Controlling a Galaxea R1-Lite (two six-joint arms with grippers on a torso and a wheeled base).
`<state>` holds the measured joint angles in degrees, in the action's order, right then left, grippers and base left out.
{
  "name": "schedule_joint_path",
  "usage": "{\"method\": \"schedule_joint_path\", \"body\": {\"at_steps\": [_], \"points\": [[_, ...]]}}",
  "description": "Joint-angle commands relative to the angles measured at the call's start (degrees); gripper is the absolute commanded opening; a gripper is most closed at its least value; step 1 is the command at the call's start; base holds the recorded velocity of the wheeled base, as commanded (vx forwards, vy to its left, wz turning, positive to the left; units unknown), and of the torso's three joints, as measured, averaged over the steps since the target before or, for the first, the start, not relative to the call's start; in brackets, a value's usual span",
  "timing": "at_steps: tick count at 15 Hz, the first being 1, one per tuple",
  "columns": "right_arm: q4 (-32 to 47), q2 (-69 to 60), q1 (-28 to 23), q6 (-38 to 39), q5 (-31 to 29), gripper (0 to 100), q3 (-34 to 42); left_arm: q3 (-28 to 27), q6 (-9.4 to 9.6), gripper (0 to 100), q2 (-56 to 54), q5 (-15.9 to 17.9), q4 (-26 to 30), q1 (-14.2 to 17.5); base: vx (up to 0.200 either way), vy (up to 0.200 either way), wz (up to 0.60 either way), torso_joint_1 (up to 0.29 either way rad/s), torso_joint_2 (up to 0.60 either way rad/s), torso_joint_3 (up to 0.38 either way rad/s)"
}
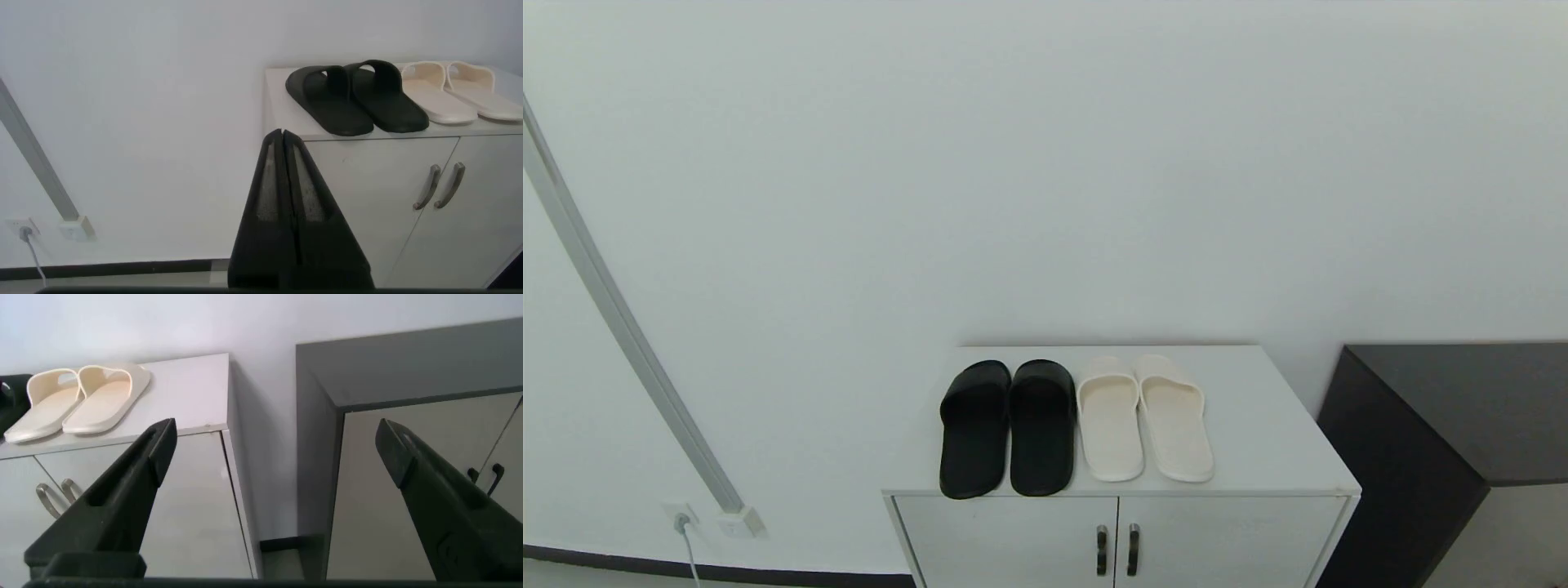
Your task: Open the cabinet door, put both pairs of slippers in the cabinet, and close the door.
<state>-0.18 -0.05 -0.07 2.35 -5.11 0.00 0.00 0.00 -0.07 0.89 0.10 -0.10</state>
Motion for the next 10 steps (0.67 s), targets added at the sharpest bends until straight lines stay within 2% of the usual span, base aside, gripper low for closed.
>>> {"method": "schedule_joint_path", "body": {"at_steps": [1,7,8,9,10], "points": [[0.01,0.05,-0.01,-0.24,0.1,100,0.0,0.0,0.0,0,0.07,-0.01,-0.01,0.01,0.0,0.0,0.0,0.0,0.0,0.0],[0.01,0.49,0.25,-1.39,1.42,100,-0.18,0.0,-0.09,0,0.07,-0.01,-0.01,0.01,0.0,0.0,0.0,0.0,0.0,0.0],[-0.52,2.86,0.86,2.13,2.56,100,-3.69,0.0,0.0,0,0.07,-0.01,-0.01,0.01,0.0,0.0,0.0,0.0,0.0,0.0],[0.97,8.22,2.09,9.78,3.26,100,-12.3,0.0,0.0,0,0.07,-0.01,-0.01,0.01,0.0,0.0,0.0,0.0,0.0,0.0],[2.64,12.35,2.36,8.99,4.32,100,-14.15,0.0,0.0,0,0.07,-0.01,-0.01,0.01,0.0,0.0,0.0,0.0,0.0,0.0]]}}
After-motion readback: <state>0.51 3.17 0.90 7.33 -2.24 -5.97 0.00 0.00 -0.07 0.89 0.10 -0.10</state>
